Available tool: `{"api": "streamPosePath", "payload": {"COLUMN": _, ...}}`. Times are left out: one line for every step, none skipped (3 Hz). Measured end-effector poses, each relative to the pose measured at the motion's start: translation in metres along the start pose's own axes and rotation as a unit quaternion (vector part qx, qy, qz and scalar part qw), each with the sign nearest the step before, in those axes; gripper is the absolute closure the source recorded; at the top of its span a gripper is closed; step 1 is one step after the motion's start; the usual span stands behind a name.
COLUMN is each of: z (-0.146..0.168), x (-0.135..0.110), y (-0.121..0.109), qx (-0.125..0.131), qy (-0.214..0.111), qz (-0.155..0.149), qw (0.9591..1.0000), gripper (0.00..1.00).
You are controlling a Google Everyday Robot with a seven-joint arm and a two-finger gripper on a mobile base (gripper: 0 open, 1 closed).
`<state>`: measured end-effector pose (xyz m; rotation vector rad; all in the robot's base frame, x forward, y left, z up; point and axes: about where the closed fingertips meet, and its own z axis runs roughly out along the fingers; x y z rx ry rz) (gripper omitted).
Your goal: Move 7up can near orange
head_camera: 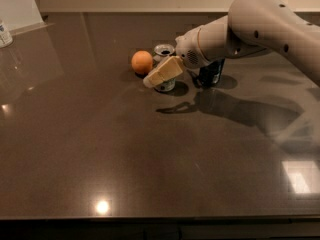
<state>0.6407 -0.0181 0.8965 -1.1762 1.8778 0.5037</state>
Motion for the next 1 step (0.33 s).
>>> {"api": "streamPosePath", "payload": {"z": 0.0001, "x": 0.0000, "y": 0.0001, "qx": 0.000, "qy": 0.000, "qz": 0.000, "qw": 1.0000, "gripper": 0.00}}
